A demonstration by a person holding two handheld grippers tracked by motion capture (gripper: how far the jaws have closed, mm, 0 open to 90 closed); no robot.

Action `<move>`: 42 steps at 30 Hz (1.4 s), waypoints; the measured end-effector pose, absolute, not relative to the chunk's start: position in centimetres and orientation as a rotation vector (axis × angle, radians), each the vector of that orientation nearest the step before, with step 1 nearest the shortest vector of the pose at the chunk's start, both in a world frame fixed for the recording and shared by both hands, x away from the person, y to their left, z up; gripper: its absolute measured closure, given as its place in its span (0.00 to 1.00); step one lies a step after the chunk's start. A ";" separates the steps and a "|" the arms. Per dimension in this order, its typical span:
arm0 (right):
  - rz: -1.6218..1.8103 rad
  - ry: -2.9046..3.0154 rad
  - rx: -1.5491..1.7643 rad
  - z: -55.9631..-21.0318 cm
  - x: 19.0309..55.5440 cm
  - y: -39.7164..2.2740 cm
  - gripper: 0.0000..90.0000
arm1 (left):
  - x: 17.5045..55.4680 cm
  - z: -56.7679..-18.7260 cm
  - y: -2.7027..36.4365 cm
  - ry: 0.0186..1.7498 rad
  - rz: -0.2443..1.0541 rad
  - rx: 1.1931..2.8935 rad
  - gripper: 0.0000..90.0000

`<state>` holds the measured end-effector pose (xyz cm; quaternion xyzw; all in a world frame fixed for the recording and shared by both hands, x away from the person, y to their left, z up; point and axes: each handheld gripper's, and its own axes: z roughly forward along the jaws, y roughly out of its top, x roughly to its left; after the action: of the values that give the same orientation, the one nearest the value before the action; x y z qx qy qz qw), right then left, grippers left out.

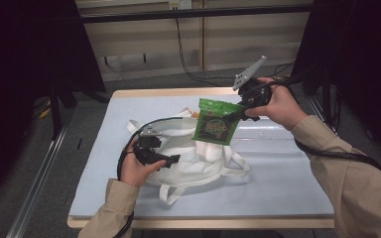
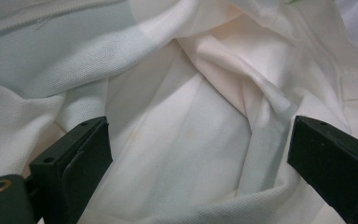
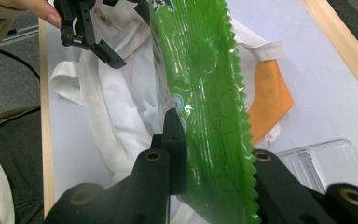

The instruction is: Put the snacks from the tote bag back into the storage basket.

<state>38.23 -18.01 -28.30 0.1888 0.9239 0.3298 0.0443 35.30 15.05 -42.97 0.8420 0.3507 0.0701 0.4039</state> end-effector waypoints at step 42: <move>0.883 2.787 0.673 -26.1 39.4 -24.8 0.86 | 35.5 -43.3 14.8 0.856 0.148 2.141 0.05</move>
<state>39.42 -24.75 -26.14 0.2238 0.9267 0.2935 0.0707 35.47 14.82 -43.26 0.8479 0.3389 0.0585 0.4035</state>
